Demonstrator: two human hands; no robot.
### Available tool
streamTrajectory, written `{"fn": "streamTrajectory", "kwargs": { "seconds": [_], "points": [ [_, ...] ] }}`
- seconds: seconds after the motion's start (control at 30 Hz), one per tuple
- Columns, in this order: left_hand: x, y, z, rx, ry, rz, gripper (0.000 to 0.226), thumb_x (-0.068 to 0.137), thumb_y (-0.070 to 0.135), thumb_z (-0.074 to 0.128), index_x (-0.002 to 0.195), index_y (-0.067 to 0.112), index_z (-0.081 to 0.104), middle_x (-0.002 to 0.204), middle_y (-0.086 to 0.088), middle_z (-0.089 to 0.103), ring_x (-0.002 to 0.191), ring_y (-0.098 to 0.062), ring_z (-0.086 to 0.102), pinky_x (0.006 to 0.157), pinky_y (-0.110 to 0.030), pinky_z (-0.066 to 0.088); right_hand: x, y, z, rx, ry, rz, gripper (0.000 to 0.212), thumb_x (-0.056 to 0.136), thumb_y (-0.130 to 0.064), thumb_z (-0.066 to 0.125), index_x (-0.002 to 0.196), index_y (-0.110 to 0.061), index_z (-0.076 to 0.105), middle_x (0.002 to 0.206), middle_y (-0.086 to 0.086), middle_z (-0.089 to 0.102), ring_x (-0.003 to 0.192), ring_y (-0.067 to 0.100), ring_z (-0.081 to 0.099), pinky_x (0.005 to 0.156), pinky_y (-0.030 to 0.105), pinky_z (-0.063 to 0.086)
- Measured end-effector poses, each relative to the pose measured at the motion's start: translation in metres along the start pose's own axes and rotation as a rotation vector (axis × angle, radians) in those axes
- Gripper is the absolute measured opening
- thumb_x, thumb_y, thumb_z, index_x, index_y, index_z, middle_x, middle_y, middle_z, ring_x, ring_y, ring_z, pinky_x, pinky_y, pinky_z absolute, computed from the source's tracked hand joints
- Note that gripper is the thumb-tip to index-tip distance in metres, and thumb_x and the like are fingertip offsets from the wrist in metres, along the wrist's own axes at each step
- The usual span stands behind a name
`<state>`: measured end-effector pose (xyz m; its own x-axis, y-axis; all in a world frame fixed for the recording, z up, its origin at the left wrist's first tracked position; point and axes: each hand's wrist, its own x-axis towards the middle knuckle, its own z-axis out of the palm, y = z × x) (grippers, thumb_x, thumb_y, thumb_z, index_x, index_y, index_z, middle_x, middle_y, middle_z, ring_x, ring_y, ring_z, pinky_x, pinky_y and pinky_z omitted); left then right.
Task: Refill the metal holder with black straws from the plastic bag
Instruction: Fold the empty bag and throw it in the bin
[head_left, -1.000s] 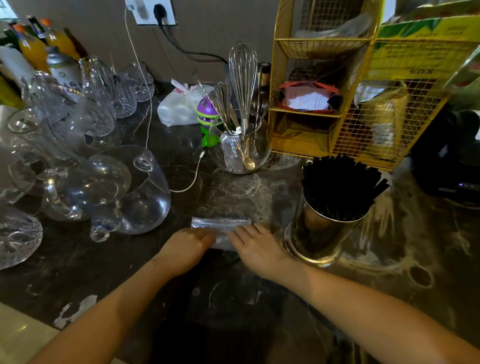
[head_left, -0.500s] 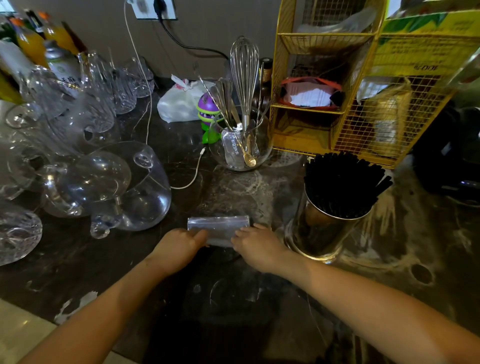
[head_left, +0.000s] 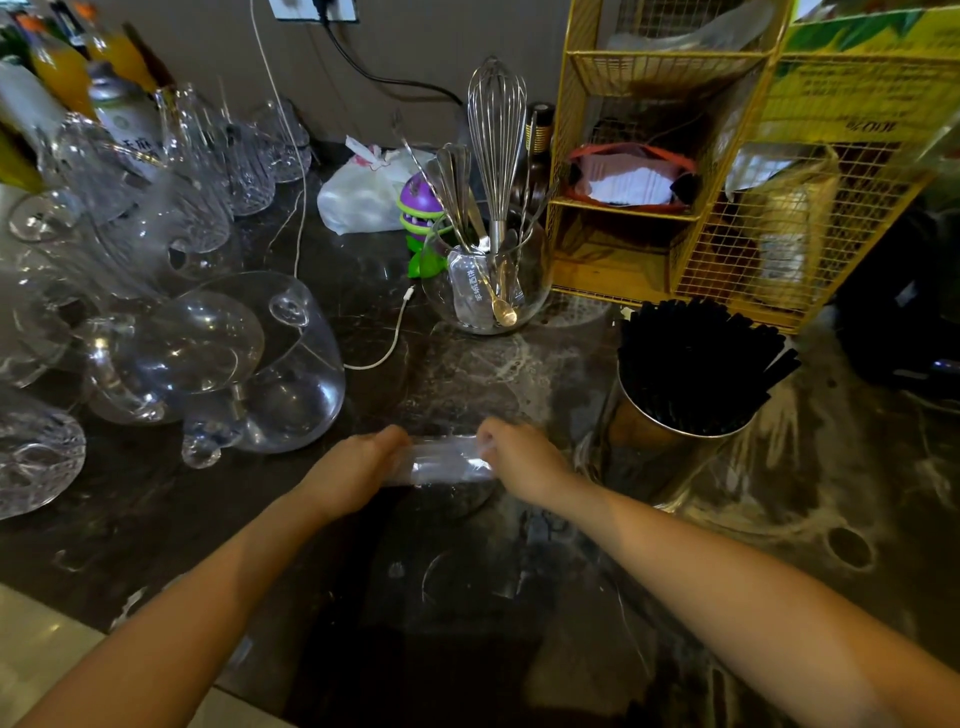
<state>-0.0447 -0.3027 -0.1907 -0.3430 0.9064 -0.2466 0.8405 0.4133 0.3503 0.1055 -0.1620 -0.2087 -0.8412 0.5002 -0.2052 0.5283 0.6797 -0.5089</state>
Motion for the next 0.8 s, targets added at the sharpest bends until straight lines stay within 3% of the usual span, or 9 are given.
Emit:
{"fn": "streamTrajectory", "kwargs": {
  "seconds": [0.07,0.27,0.47,0.6,0.8],
  "points": [
    [0.004,0.001,0.002,-0.06,0.012,-0.073,0.023,0.089,0.016,0.047,0.111,0.011,0.048,0.107,-0.015,0.063,0.093,-0.027,0.06,0.078,-0.032,0.045,0.001,-0.001,-0.003,0.03,0.006,0.054,0.018,0.09,-0.017,0.044,0.107,-0.014,0.049,0.104,0.014,0.062,0.095,0.03,0.06,0.082,0.044,0.051],
    [0.012,-0.002,0.006,-0.107,0.077,-0.128,0.021,0.084,0.017,0.055,0.103,0.011,0.05,0.092,-0.009,0.057,0.087,-0.029,0.059,0.075,-0.036,0.046,0.001,-0.001,-0.002,0.008,0.054,0.053,0.013,0.086,-0.009,0.047,0.099,-0.01,0.046,0.094,0.013,0.063,0.088,0.032,0.061,0.075,0.045,0.053],
    [0.015,-0.001,0.003,-0.046,0.07,-0.139,0.057,0.077,0.018,0.065,0.127,0.012,0.038,0.128,-0.013,0.045,0.113,-0.027,0.05,0.096,-0.04,0.045,0.005,-0.003,-0.004,-0.045,0.065,0.029,0.036,0.082,-0.008,0.056,0.115,-0.015,0.044,0.124,0.009,0.046,0.111,0.027,0.049,0.086,0.036,0.046],
    [0.024,0.0,-0.005,0.016,-0.034,-0.114,0.051,0.078,0.015,0.063,0.125,0.014,0.043,0.125,-0.012,0.05,0.111,-0.025,0.05,0.097,-0.039,0.044,0.015,-0.004,-0.007,-0.07,0.0,0.07,0.04,0.082,-0.005,0.055,0.121,-0.012,0.047,0.129,0.011,0.05,0.12,0.028,0.044,0.096,0.036,0.042],
    [0.036,0.013,-0.014,0.089,-0.265,-0.115,0.035,0.081,0.015,0.057,0.115,0.018,0.048,0.111,-0.009,0.057,0.101,-0.024,0.055,0.093,-0.04,0.045,0.019,-0.007,-0.011,-0.106,-0.096,0.12,0.028,0.082,-0.01,0.056,0.111,-0.008,0.056,0.114,0.011,0.061,0.106,0.026,0.056,0.085,0.032,0.046]
  ]
}}
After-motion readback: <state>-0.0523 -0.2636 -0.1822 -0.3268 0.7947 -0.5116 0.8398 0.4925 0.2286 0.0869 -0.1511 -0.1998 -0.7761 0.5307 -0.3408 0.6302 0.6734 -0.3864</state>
